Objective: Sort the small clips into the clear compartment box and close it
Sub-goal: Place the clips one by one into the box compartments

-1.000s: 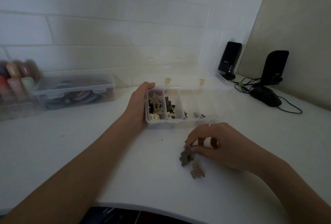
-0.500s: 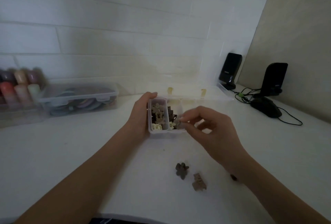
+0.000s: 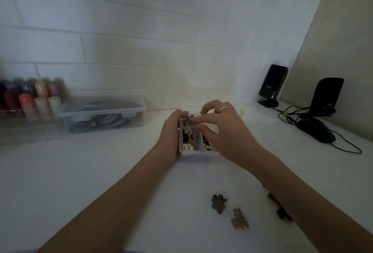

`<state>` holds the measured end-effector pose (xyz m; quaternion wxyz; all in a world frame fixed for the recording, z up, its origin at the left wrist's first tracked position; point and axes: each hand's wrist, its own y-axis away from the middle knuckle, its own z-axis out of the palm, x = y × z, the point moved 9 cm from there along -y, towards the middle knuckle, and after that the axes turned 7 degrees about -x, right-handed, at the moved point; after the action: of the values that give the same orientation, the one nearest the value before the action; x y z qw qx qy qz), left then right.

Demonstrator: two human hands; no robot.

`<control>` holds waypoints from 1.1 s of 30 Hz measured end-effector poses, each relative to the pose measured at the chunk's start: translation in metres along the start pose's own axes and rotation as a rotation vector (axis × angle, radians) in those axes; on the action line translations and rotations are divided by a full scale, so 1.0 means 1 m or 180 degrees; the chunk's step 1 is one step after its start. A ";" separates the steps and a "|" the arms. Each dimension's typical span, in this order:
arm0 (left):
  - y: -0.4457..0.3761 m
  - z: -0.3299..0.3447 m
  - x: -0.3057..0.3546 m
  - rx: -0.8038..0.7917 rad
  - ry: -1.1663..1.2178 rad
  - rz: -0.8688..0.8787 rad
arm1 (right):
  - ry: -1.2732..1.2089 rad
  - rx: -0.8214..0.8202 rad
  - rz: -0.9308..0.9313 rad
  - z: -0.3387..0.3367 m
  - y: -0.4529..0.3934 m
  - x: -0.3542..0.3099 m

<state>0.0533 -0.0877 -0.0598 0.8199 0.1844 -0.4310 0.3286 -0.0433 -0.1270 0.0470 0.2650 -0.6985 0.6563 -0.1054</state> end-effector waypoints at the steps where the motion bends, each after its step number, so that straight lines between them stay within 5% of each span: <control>1: 0.000 -0.001 -0.001 0.0016 -0.0032 -0.0022 | -0.0144 0.0010 0.0044 -0.003 0.004 0.004; 9: 0.003 -0.002 0.003 0.0189 -0.0369 -0.0019 | -0.0764 -0.0443 0.0062 -0.029 0.048 0.014; 18: 0.005 -0.003 0.004 0.0239 -0.0509 0.0017 | -0.1693 -0.2809 0.0291 0.014 0.110 0.003; 33: -0.002 -0.002 -0.001 -0.0006 -0.0583 -0.0078 | -0.0608 -0.0956 0.0028 0.014 0.091 -0.005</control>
<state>0.0558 -0.0883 -0.0620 0.7812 0.2182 -0.5022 0.2998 -0.1158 -0.1193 -0.0099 0.2192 -0.7342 0.6396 0.0618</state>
